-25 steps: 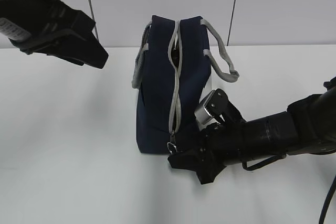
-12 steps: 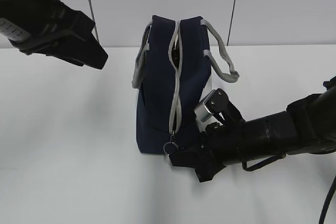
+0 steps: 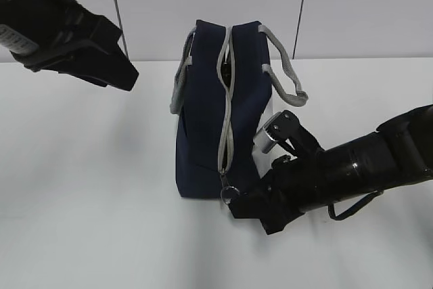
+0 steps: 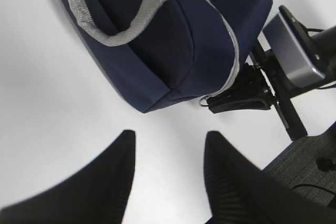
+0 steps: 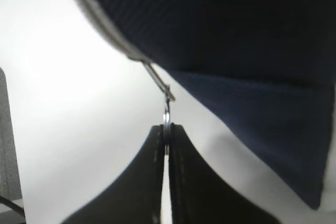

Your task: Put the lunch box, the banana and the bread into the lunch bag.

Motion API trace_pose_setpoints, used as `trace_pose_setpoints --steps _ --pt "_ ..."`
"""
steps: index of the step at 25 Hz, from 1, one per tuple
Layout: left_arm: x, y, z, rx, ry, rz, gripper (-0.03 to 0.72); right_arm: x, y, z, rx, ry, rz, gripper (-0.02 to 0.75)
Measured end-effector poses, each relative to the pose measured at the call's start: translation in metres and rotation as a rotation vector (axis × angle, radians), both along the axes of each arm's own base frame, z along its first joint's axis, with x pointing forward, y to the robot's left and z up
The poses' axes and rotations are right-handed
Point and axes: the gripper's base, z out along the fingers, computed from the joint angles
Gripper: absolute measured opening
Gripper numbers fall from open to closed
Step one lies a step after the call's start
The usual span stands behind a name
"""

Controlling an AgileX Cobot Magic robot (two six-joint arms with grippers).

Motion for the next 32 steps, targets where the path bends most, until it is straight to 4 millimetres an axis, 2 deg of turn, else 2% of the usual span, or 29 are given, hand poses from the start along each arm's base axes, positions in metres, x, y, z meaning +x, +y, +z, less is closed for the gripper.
trace_pose_setpoints --steps 8,24,32 --pt "0.0 0.0 0.0 0.0 0.001 0.0 0.319 -0.006 -0.003 0.016 -0.033 0.017 0.022 -0.016" --pt "0.0 0.0 0.0 -0.001 0.002 0.0 0.316 -0.014 -0.006 0.069 0.009 -0.128 0.01 -0.016" --pt "0.0 0.0 0.0 -0.001 0.002 0.0 0.315 -0.003 -0.003 0.09 0.033 -0.193 -0.004 -0.016"
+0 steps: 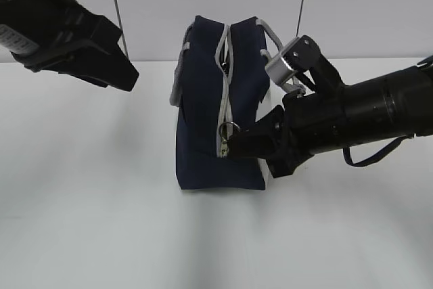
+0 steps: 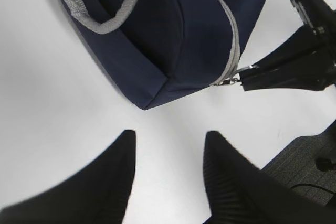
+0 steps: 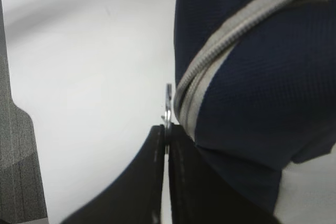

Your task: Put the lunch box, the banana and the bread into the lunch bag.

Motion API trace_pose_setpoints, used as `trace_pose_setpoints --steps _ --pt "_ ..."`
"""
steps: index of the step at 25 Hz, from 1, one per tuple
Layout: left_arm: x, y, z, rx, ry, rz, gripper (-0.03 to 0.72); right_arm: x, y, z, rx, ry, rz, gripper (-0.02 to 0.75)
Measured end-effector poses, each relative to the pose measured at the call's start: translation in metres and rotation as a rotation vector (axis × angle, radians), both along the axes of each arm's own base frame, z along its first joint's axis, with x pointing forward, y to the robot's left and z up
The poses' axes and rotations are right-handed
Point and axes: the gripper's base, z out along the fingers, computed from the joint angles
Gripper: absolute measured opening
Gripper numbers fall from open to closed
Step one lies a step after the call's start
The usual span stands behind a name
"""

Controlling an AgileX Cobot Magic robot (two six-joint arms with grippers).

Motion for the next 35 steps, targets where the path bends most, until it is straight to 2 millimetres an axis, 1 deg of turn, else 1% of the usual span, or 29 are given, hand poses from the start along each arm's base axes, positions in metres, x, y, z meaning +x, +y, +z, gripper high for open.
trace_pose_setpoints --steps 6,14,23,27,30,35 --pt "0.0 0.0 0.0 0.0 0.0 0.0 0.312 0.007 0.002 0.018 0.018 -0.048 -0.004 -0.016" --pt "0.0 0.0 0.0 0.0 0.001 0.0 0.311 0.004 0.001 0.048 0.039 -0.137 -0.011 -0.016" --pt "0.0 0.0 -0.001 0.002 -0.003 -0.005 0.308 0.016 0.001 0.071 0.051 -0.209 -0.055 -0.016" --pt "0.001 0.0 -0.008 0.002 -0.014 -0.004 0.308 0.021 0.001 0.077 0.051 -0.233 -0.076 -0.016" --pt "-0.001 -0.003 -0.02 -0.025 -0.015 -0.032 0.308 0.026 0.0 0.082 0.05 -0.255 -0.113 -0.016" --pt "-0.012 -0.016 -0.042 -0.098 -0.018 -0.13 0.308 0.034 -0.003 0.089 0.077 -0.267 -0.217 -0.016"
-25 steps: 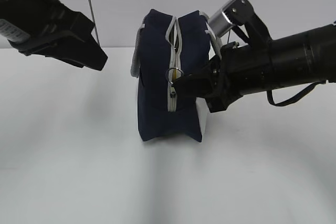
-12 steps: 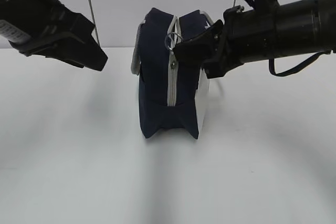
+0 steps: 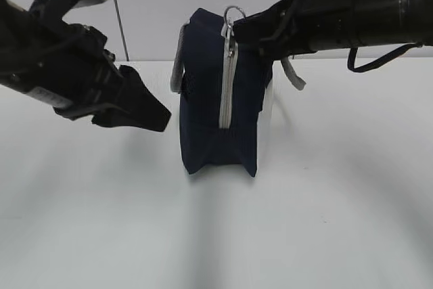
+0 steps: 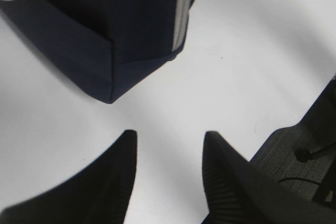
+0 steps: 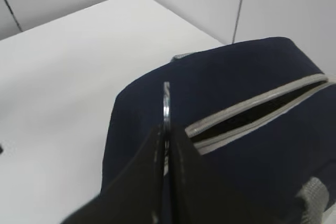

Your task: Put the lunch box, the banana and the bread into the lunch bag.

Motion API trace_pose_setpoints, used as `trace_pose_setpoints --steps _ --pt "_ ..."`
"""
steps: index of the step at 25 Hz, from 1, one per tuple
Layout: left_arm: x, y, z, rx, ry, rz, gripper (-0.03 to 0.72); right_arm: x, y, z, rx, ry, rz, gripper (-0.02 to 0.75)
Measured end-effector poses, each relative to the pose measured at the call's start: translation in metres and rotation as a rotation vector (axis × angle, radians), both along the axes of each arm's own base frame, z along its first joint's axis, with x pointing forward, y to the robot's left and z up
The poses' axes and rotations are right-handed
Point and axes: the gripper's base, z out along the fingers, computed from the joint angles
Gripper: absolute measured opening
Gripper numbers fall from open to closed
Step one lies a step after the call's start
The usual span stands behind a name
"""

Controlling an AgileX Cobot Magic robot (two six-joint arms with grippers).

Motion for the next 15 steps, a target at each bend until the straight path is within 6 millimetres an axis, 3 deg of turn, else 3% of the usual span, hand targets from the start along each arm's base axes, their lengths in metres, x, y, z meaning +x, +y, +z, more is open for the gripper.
trace_pose_setpoints --steps 6,15 --pt "-0.01 -0.018 -0.013 0.003 -0.129 -0.093 0.308 0.011 -0.003 -0.002 0.097 0.053 -0.129 -0.016" --pt "0.005 -0.018 -0.005 -0.025 -0.303 -0.002 0.308 0.012 -0.002 -0.003 0.111 0.064 -0.133 -0.016"
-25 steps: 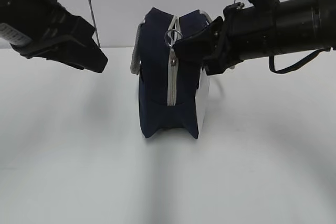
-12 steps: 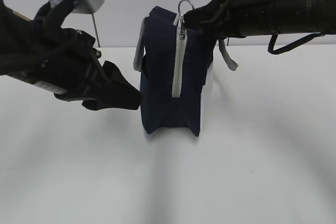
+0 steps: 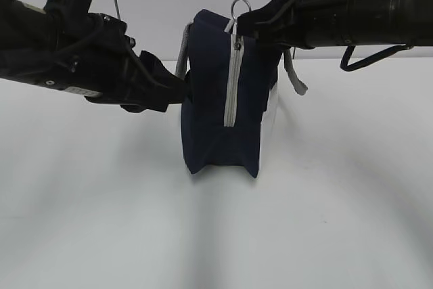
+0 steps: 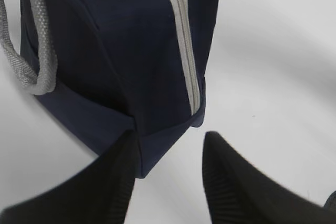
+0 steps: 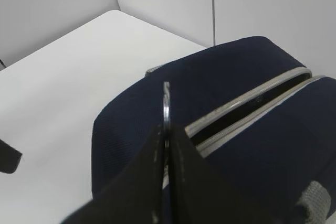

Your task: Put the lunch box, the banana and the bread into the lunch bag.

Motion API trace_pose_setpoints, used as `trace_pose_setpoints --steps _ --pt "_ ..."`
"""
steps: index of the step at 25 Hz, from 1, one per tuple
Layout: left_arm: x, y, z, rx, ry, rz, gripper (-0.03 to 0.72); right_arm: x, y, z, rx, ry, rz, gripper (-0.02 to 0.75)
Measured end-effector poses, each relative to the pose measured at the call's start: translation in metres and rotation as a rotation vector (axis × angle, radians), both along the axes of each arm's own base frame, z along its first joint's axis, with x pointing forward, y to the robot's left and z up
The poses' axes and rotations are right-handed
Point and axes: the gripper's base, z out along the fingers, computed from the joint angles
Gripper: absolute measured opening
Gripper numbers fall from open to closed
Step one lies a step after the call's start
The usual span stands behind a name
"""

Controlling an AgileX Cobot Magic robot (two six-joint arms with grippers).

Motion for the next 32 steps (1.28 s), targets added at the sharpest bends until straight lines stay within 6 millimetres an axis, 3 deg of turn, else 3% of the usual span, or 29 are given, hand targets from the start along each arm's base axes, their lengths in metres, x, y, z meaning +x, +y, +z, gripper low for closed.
trace_pose_setpoints --steps 9,14,21,26,32 --pt "0.017 -0.011 -0.02 -0.059 0.032 0.049 0.308 -0.001 0.002 -0.006 -0.058 -0.01 0.053 -0.016" --pt "0.03 -0.001 -0.03 -0.068 0.07 0.073 0.307 -0.001 0.002 -0.006 -0.06 -0.011 0.057 -0.016" --pt "0.049 0.024 -0.036 -0.154 0.087 0.0 0.277 -0.001 0.002 -0.007 -0.066 -0.014 0.06 -0.016" --pt "0.05 0.018 -0.044 -0.21 0.067 -0.151 0.279 -0.001 0.002 -0.007 -0.067 -0.014 0.062 -0.016" --pt "0.058 0.012 -0.059 -0.215 0.024 -0.204 0.379 -0.001 0.002 -0.007 -0.069 -0.015 0.063 -0.016"
